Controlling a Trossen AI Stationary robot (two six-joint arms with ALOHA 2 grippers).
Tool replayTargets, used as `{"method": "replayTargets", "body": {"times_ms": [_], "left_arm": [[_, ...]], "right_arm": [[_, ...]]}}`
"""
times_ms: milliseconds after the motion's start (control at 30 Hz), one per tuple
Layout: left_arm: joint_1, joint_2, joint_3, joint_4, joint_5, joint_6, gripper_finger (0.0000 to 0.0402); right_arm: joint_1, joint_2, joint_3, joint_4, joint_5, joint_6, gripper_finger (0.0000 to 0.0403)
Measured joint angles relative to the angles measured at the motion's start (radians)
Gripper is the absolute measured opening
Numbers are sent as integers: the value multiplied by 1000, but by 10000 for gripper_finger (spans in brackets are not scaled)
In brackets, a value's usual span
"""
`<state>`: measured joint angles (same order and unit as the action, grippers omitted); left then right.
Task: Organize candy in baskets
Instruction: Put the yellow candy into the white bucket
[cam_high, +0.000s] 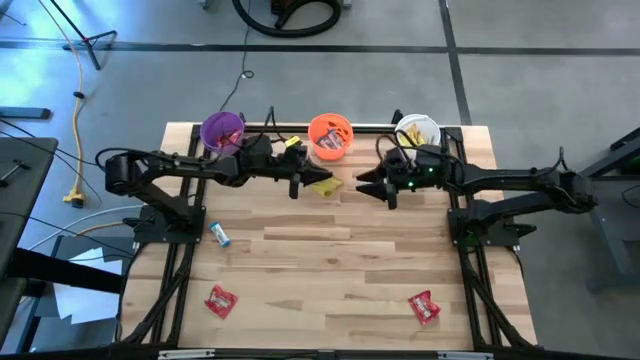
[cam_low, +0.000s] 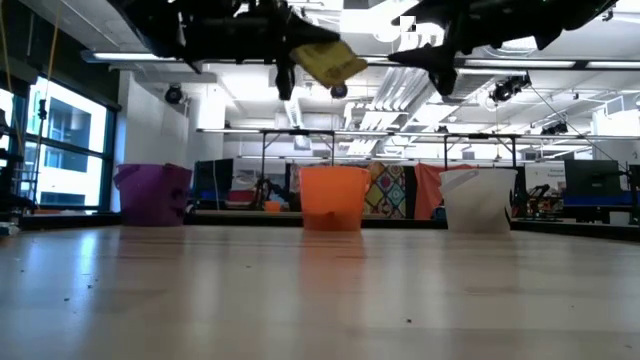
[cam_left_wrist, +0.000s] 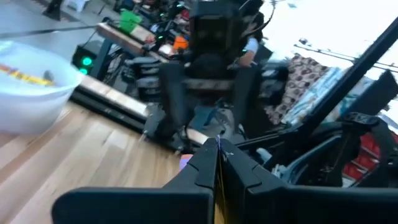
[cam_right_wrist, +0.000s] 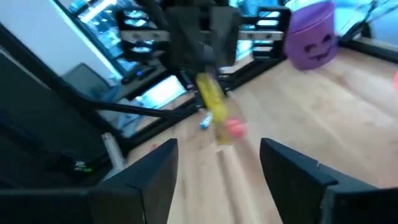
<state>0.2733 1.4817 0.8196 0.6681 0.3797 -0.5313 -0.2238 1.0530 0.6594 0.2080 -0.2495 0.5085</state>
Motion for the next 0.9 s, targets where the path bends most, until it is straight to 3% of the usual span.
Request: {"method": "replayTargets", "body": {"times_ms": [200, 433, 600, 767, 900], "left_arm": [[-14, 0, 35, -10, 13, 12, 0], [-22, 0, 70, -20, 56, 12, 0], [-27, -1, 75, -21, 57, 10, 0], [-28, -1, 75, -14, 55, 10, 0], [-28, -1, 75, -11, 55, 10, 0]], "right_arm": [[25, 57, 0, 91, 58, -71, 224], [44, 90, 2, 159, 55, -107, 224], [44, 144, 77, 156, 6, -126, 224], [49, 232, 196, 59, -26, -173, 222], [48, 297, 282, -70, -31, -202, 197]]}}
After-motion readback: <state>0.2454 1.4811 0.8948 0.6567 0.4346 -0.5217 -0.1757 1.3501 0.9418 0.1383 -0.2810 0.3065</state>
